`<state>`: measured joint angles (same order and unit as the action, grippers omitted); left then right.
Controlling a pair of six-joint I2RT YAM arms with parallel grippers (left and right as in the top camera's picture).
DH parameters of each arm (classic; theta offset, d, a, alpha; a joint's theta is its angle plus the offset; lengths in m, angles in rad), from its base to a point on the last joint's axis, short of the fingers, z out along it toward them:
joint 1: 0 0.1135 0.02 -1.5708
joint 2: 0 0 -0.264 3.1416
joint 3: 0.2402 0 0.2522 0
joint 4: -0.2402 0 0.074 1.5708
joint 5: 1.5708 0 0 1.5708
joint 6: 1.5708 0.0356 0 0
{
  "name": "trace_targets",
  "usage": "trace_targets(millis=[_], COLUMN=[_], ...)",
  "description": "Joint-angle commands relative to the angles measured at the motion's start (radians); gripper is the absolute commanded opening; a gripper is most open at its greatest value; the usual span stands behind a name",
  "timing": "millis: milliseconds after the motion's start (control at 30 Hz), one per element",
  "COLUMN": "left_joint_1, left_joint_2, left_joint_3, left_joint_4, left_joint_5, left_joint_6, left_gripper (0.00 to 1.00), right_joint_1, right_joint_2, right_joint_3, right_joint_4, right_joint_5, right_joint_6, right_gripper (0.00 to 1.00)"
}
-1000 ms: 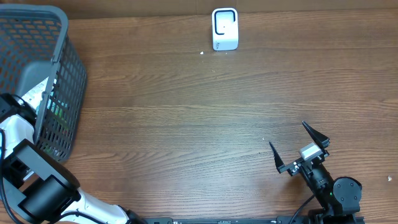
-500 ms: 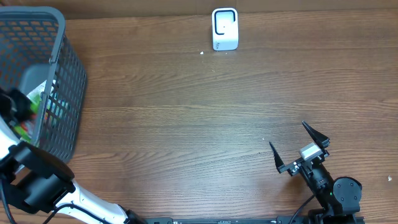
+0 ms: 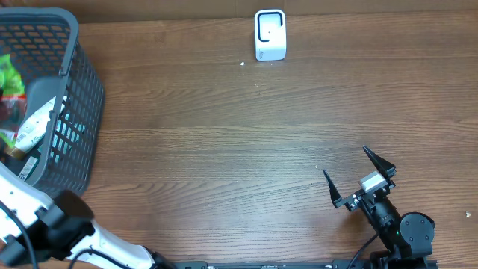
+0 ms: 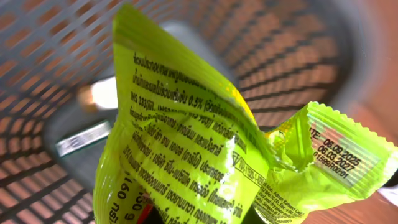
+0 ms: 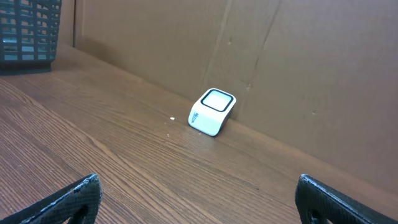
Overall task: Scan the item barcode
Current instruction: 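Carry the green snack bag to the scanner and release it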
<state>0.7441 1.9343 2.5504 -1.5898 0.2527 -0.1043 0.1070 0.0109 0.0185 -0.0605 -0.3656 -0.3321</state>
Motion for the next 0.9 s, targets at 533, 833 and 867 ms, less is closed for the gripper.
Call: trace_targets(millis=[533, 833, 867], left_joint_1=[-0.899, -1.119, -1.14], left_joint_2=[-0.004, 0.212, 0.24], left_joint_3=[-0.183, -0.307, -0.31], left_joint_4=[-0.005, 0.094, 0.1], left_joint_5=[-0.16, -0.185, -0.183], left_joint_6=[-0.398, -0.557, -0.562], left_gripper=[0.04, 0.04, 0.04], right_joint_1=[0.007, 0.007, 0.007], right_joint_2=[-0.008, -0.008, -0.008], right_joint_3=[-0.01, -0.011, -0.011], right_joint_4=[0.005, 0.006, 0.005], right_joint_5=[0.006, 0.006, 0.006], right_joint_6=[0.011, 0.011, 0.011], right_gripper=[1.0, 1.0, 1.0])
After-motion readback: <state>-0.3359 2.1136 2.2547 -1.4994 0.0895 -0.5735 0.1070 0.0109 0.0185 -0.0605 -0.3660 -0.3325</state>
